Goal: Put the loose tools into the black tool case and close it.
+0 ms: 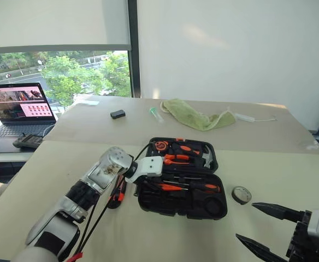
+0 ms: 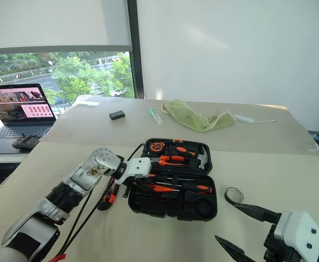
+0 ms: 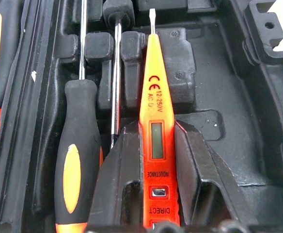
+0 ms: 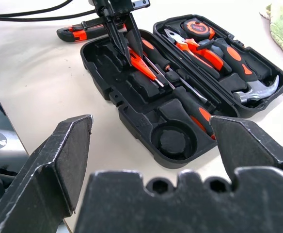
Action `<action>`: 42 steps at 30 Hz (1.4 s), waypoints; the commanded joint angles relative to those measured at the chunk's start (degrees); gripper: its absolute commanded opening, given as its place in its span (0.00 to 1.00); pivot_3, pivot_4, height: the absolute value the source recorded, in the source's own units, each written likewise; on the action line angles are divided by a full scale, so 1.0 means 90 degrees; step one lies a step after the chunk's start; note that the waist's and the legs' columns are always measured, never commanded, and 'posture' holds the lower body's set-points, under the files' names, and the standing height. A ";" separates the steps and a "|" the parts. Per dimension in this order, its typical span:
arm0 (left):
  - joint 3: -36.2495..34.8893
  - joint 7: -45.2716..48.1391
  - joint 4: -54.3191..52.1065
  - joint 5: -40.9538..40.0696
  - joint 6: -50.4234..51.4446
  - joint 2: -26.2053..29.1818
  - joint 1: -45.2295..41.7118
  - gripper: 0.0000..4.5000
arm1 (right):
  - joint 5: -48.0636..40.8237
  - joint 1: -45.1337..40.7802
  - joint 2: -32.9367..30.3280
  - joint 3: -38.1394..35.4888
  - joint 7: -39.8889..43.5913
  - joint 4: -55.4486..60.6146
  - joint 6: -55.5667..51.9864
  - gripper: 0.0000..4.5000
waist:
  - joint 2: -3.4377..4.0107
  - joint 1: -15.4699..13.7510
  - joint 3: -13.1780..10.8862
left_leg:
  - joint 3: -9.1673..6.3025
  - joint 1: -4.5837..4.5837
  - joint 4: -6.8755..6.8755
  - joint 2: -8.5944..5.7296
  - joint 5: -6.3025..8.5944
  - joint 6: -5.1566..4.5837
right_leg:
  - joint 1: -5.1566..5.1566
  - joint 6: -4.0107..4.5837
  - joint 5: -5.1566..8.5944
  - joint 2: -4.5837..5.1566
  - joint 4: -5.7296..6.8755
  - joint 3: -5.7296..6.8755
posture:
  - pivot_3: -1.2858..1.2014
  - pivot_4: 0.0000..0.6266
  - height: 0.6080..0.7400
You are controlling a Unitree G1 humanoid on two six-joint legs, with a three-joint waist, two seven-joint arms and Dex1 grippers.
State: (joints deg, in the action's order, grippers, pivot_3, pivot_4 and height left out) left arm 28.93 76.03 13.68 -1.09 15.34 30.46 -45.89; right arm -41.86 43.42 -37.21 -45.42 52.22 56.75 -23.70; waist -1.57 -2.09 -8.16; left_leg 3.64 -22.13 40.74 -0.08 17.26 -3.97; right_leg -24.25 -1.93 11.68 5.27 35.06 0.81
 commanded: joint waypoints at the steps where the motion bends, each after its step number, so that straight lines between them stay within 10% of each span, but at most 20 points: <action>1: -0.0273 -0.0005 -0.0367 -0.0100 0.0119 0.0037 -0.0034 0.46 | -0.0075 0.0002 0.0020 -0.0020 -0.0053 0.0137 0.0185 1.00 | 0.0000 0.0001 0.0000 | 0.0000 -0.0001 0.0000 0.0000 0.0000 0.0000 | -0.0001 0.0000 0.0000 0.0000 0.0000 0.0000 | 0.52 0.24 1.00; 6: -0.1196 0.0154 -0.1003 -0.1165 0.0998 0.0189 0.0149 0.60 | -0.0037 -0.0018 0.0030 0.0023 -0.0054 0.0078 0.0228 1.00 | 0.0001 0.0018 -0.0001 | -0.0001 -0.0009 0.0002 0.0003 0.0000 0.0000 | -0.0010 -0.0001 0.0000 0.0000 0.0004 0.0000 | 0.52 0.24 1.00; 15: -0.1934 -0.0818 -0.1188 -0.1879 0.1318 -0.0506 0.1150 0.01 | 0.0023 -0.0485 -0.0196 0.0295 -0.0207 -0.0100 0.0170 1.00 | 0.0005 -0.0021 0.0002 | -0.0005 0.0001 0.0015 -0.0002 0.0001 -0.0002 | 0.0008 -0.0009 -0.0001 0.0007 0.0004 0.0001 | 0.52 0.24 1.00; 29: -0.0521 -0.1637 -0.0250 -0.0267 0.0580 -0.0695 0.1819 0.01 | -0.0178 -0.0422 -0.0403 -0.0069 -0.0273 -0.0068 0.0079 1.00 | 0.0033 -0.0010 0.0054 | -0.0006 0.0019 0.0018 -0.0001 0.0004 -0.0006 | 0.0025 -0.0007 -0.0004 0.0009 0.0003 -0.0004 | 0.52 0.24 1.00; 37: -0.1953 -0.1963 -0.1320 -0.1615 0.1147 -0.0915 0.1643 0.01 | -0.0239 -0.0484 -0.0544 -0.0011 -0.0228 -0.0066 0.0105 1.00 | 0.0047 0.0007 0.0064 | -0.0006 0.0026 0.0017 0.0003 0.0005 -0.0007 | 0.0023 0.0010 0.0007 0.0015 0.0007 -0.0013 | 0.52 0.24 1.00; 42: -0.3211 -0.3087 -0.2890 -0.2517 0.3180 -0.0710 0.1499 0.34 | -0.0196 -0.0893 -0.0757 0.0279 -0.0130 -0.0377 0.0174 1.00 | 0.0025 0.0015 0.0046 | -0.0012 -0.0003 0.0019 0.0005 0.0003 -0.0004 | 0.0000 -0.0007 -0.0004 0.0012 0.0007 -0.0006 | 0.52 0.24 1.00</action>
State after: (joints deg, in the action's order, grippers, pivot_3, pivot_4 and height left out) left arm 5.03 52.40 -4.96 -19.81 36.96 23.03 -31.30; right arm -43.12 36.87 -43.10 -43.45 50.63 54.29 -23.13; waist -1.34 -1.96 -7.75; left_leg 3.52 -22.18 40.91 -0.04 17.29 -4.01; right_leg -24.25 -1.99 11.64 5.38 35.10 0.76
